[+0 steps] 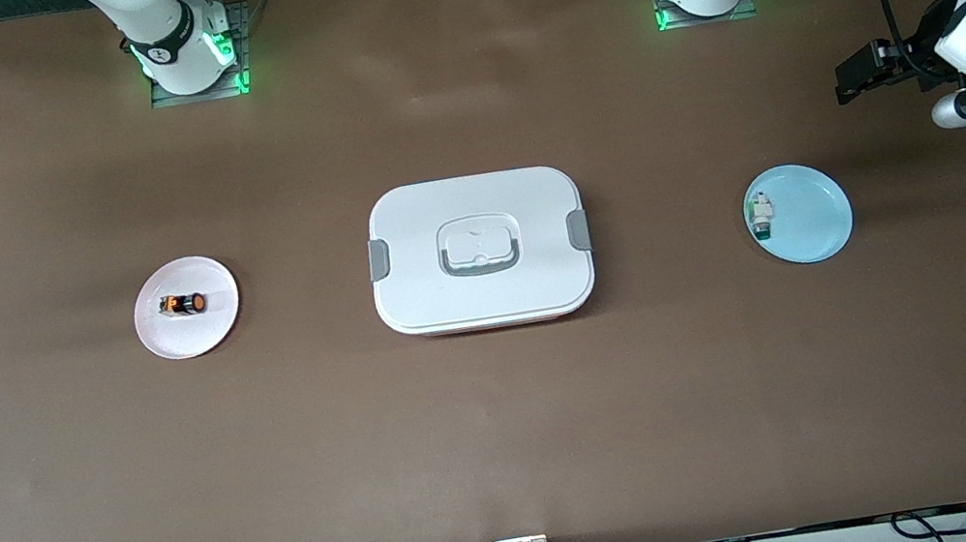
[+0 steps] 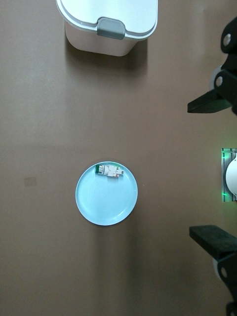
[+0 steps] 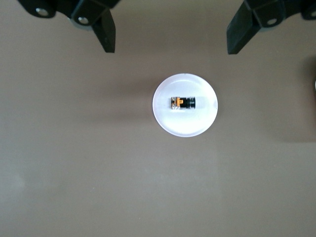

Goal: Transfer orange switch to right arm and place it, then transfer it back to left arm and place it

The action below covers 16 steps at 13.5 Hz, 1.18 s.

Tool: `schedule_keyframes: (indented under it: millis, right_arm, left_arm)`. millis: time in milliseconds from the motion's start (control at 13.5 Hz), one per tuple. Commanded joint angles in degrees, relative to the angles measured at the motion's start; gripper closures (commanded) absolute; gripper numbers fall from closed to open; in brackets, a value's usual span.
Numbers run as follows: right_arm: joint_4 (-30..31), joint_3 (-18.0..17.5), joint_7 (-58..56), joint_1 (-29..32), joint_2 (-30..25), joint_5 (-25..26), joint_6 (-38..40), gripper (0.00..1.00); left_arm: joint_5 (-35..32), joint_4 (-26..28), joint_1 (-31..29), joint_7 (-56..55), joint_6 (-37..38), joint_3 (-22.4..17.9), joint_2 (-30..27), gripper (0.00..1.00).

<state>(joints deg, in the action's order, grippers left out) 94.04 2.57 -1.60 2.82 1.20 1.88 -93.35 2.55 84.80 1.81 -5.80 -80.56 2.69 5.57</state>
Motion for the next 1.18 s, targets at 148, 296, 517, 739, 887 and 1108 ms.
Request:
schedule_keyframes:
  millis: [148,296,517,739,887,1108]
  right_arm:
    - [-4.12,-0.11,-0.51,-0.18,0.55,-0.30,3.09,0.00]
    - [-4.30,-0.11,0.54,-0.53,0.64,-0.30,3.17,0.00]
    - [-4.30,-0.02,0.81,-0.53,0.73,-0.39,3.26,0.00]
    - [-4.30,-0.11,1.34,-0.70,0.73,-0.30,4.40,0.00]
    - [-4.30,-0.11,1.25,-1.06,0.73,-0.21,4.49,0.00]
    - [-4.39,-0.02,1.08,-1.06,0.73,-0.30,5.11,0.00]
  left_arm:
    - [-0.70,0.01,-0.40,0.44,0.57,0.39,-0.56,0.00]
    - [-0.70,0.01,-0.32,0.36,0.49,0.39,-0.56,0.00]
    - [-0.70,0.10,-0.31,0.53,0.58,0.39,-0.56,0.00]
    - [-0.70,0.10,-0.31,0.09,0.58,0.39,-0.56,0.00]
    - [-0.70,0.10,-0.31,0.27,0.58,0.39,-0.56,0.00]
    - [-0.70,0.01,-0.31,-0.08,1.28,0.48,-0.65,0.00]
